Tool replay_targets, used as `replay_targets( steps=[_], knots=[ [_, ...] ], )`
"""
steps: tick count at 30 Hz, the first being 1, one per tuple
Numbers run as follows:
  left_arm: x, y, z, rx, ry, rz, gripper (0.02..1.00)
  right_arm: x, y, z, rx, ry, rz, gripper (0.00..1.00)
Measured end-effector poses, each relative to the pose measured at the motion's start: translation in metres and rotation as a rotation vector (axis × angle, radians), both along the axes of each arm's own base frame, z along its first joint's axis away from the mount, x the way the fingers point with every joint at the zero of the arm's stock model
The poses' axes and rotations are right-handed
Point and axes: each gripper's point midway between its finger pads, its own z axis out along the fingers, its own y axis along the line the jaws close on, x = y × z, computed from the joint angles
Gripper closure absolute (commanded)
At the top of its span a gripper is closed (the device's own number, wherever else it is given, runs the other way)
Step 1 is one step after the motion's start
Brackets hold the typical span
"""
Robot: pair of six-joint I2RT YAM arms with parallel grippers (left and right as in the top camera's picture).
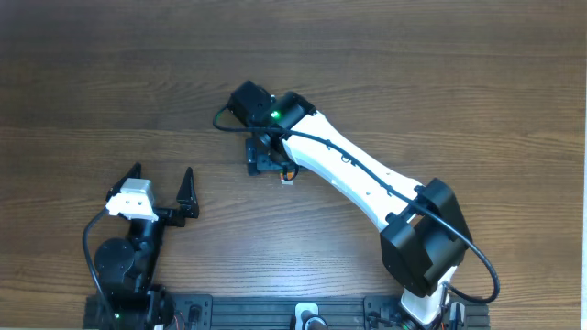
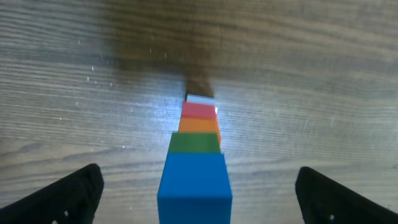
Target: Stack Cubes
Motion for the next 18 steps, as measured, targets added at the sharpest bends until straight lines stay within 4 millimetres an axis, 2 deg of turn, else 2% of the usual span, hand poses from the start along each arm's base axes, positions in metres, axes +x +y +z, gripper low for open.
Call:
replay_targets(
  steps=[8, 11, 13, 18],
  knots=[
    [0.0, 0.0, 0.0, 0.0, 0.0, 0.0, 0.018, 0.021, -0.012, 0.003, 0.016, -0.024, -0.005, 0.009],
    [0.0, 0.0, 0.0, 0.0, 0.0, 0.0, 0.02, 0.042, -0.025, 0.012, 0.032, -0.052, -0.026, 0.009],
    [0.0, 0.0, 0.0, 0.0, 0.0, 0.0, 0.018, 0.06, -0.04, 0.017, 0.044, -0.075, -0.056, 0.007],
    [0.0, 0.0, 0.0, 0.0, 0.0, 0.0, 0.018, 0.094, -0.111, 0.024, 0.028, -0.091, -0.161, 0.007]
  ],
)
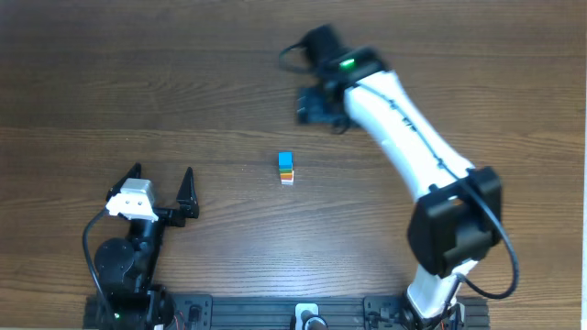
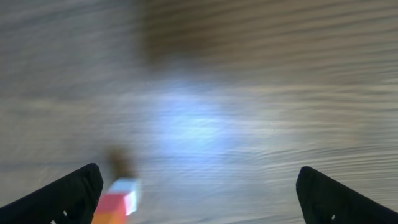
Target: Stack Cubes
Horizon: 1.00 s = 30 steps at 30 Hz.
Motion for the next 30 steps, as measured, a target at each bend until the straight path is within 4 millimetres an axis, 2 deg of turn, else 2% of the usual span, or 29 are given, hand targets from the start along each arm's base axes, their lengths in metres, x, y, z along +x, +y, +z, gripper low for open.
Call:
replay_targets(
  steps=[2, 4, 9, 12, 17, 22, 30],
  knots=[
    [0.0, 0.0, 0.0, 0.0, 0.0, 0.0, 0.018, 0.009, -0.033, 0.005, -0.012, -0.007, -0.032, 0.007],
    [0.0, 0.0, 0.0, 0.0, 0.0, 0.0, 0.018, 0.014, -0.057, 0.012, -0.02, -0.021, -0.043, 0.007],
    [0.0, 0.0, 0.0, 0.0, 0.0, 0.0, 0.02, 0.016, -0.093, 0.032, -0.02, -0.132, -0.055, 0.009],
    [0.0, 0.0, 0.0, 0.0, 0.0, 0.0, 0.018, 0.002, -0.114, 0.036, -0.019, -0.198, -0.079, 0.007],
    [0.0, 0.0, 0.0, 0.0, 0.0, 0.0, 0.018, -0.04, -0.146, 0.029, -0.025, -0.26, -0.141, 0.007],
    [0.0, 0.0, 0.0, 0.0, -0.001, 0.0, 0.018, -0.071, -0.153, 0.03, -0.01, -0.439, -0.158, 0.009],
    [0.0, 0.0, 0.0, 0.0, -0.001, 0.0, 0.018, -0.108, -0.15, 0.05, 0.0, -0.821, -0.097, 0.007]
  ],
)
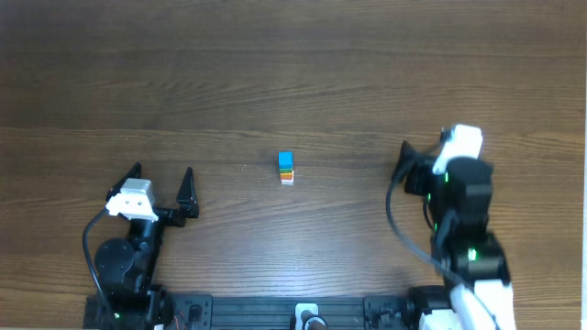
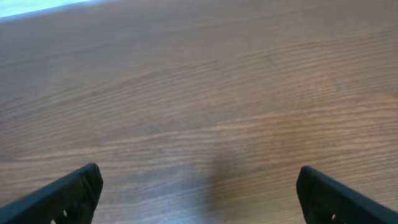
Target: Stack Cubes
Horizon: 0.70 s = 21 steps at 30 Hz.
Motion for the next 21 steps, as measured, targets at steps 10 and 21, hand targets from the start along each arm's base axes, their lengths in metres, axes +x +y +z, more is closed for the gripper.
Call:
replay_targets(
  steps=[10, 21],
  knots=[
    [0.0, 0.0, 0.0, 0.0, 0.0, 0.0, 0.018, -0.027, 0.006, -0.004, -0.045, -0.256, 0.066, 0.009],
    [0.0, 0.0, 0.0, 0.0, 0.0, 0.0, 0.02, -0.035, 0.015, -0.024, -0.097, -0.346, 0.142, 0.009]
  ],
)
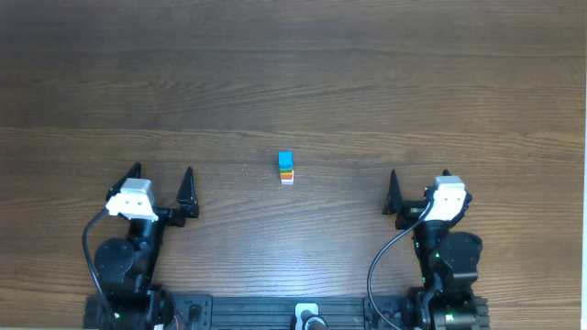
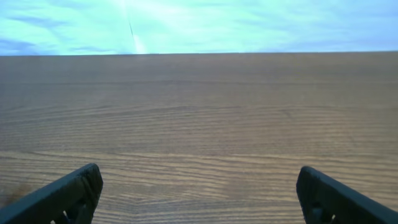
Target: Stack Cubes
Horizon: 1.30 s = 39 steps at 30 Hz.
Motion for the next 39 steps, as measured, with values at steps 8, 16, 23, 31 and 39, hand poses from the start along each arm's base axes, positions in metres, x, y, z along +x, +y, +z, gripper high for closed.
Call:
replay_targets(
  steps=[8, 16, 23, 31, 39],
  knots=[
    [0.0, 0.0, 0.0, 0.0, 0.0, 0.0, 0.018, -0.0008, 0.0014, -0.0006, -0.016, -0.026, 0.011, 0.009],
    [0.0, 0.0, 0.0, 0.0, 0.0, 0.0, 0.018, -0.0003, 0.0014, 0.0025, -0.016, -0.04, 0.011, 0.009],
    [0.0, 0.0, -0.0001, 0.0, 0.0, 0.0, 0.02, -0.0002, 0.0015, 0.0014, -0.016, -0.038, 0.012, 0.009],
    [0.0, 0.0, 0.0, 0.0, 0.0, 0.0, 0.018, -0.0001, 0.0015, 0.0, -0.017, -0.035, 0.012, 0.009],
    [0.0, 0.0, -0.0002, 0.0, 0.0, 0.0, 0.018, -0.0001, 0.0015, 0.0, -0.017, -0.035, 0.012, 0.007]
  ],
)
